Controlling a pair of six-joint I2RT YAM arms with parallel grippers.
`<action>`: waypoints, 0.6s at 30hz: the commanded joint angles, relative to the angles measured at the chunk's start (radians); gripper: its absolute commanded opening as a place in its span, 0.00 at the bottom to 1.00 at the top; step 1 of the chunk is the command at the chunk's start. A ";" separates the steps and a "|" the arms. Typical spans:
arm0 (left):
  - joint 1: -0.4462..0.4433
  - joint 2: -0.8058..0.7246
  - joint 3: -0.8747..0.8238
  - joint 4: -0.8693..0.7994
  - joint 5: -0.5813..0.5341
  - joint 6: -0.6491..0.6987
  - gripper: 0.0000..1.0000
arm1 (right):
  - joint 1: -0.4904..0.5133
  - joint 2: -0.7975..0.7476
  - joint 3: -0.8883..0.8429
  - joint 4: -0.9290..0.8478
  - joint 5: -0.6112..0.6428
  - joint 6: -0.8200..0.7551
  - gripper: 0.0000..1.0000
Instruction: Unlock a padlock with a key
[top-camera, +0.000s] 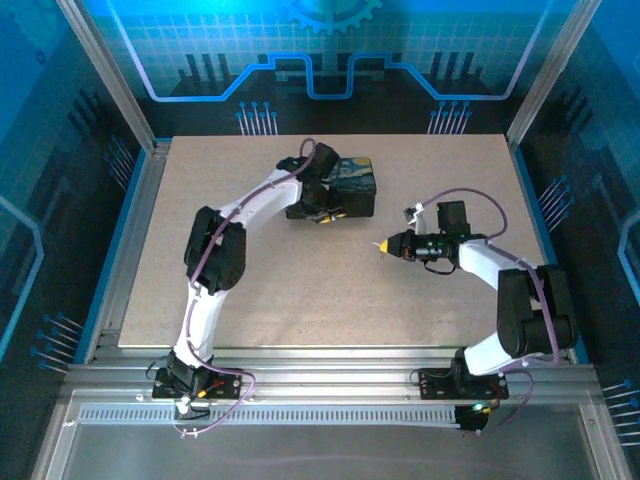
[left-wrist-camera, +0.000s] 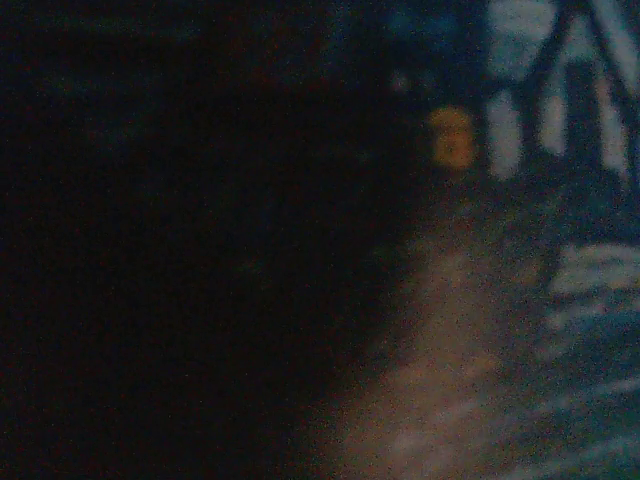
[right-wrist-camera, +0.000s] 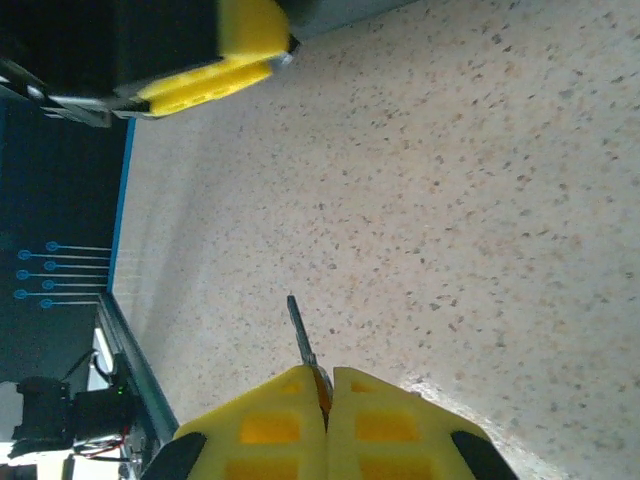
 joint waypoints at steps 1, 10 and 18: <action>-0.009 -0.118 -0.024 -0.003 0.240 -0.088 0.00 | 0.017 -0.059 -0.030 0.079 -0.059 0.059 0.00; -0.008 -0.259 -0.216 0.237 0.454 -0.378 0.00 | 0.090 -0.178 -0.064 0.237 -0.048 0.137 0.00; -0.017 -0.307 -0.246 0.277 0.488 -0.464 0.00 | 0.095 -0.199 -0.107 0.345 -0.069 0.118 0.00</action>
